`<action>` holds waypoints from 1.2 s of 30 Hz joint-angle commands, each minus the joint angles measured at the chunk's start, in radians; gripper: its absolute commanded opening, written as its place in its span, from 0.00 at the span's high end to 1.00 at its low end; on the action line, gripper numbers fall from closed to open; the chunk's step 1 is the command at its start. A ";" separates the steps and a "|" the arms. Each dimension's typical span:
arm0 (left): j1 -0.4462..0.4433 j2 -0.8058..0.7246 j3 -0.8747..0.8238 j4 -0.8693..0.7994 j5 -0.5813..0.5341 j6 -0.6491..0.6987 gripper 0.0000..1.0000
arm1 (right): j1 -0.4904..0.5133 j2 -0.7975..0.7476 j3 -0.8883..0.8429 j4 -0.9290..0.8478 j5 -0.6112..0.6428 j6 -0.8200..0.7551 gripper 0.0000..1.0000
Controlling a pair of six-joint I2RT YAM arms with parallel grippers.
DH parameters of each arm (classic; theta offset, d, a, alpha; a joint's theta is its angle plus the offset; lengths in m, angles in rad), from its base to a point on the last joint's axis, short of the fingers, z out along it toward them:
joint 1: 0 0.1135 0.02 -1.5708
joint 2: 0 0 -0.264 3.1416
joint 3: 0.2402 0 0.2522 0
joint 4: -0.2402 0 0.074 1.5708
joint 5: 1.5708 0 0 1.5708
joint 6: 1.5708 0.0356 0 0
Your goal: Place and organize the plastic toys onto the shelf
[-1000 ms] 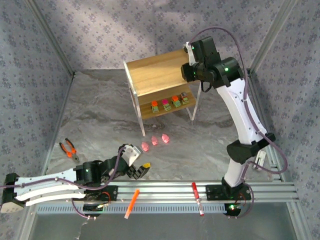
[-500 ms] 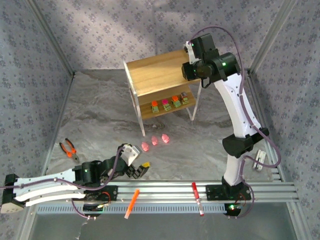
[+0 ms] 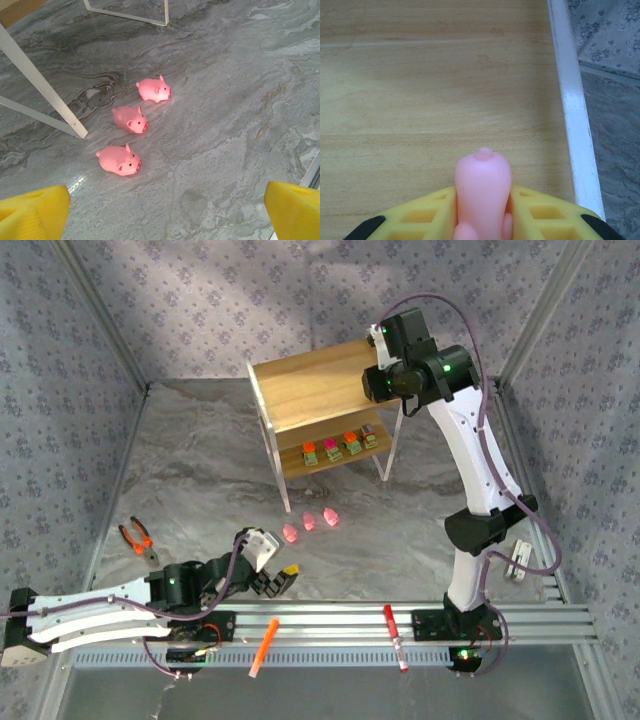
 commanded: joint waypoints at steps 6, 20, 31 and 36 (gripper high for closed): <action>-0.009 -0.016 -0.002 -0.002 -0.020 0.007 0.00 | -0.010 0.015 0.014 -0.016 -0.026 -0.014 0.68; -0.008 -0.018 -0.002 -0.002 -0.021 0.007 0.00 | -0.013 0.039 0.015 -0.016 -0.022 -0.020 0.62; -0.008 -0.018 -0.002 -0.004 -0.022 0.007 0.00 | -0.013 0.037 0.038 -0.014 -0.014 -0.020 0.56; -0.009 -0.017 -0.001 -0.004 -0.023 0.007 0.00 | -0.009 0.027 0.049 -0.009 -0.005 -0.022 0.56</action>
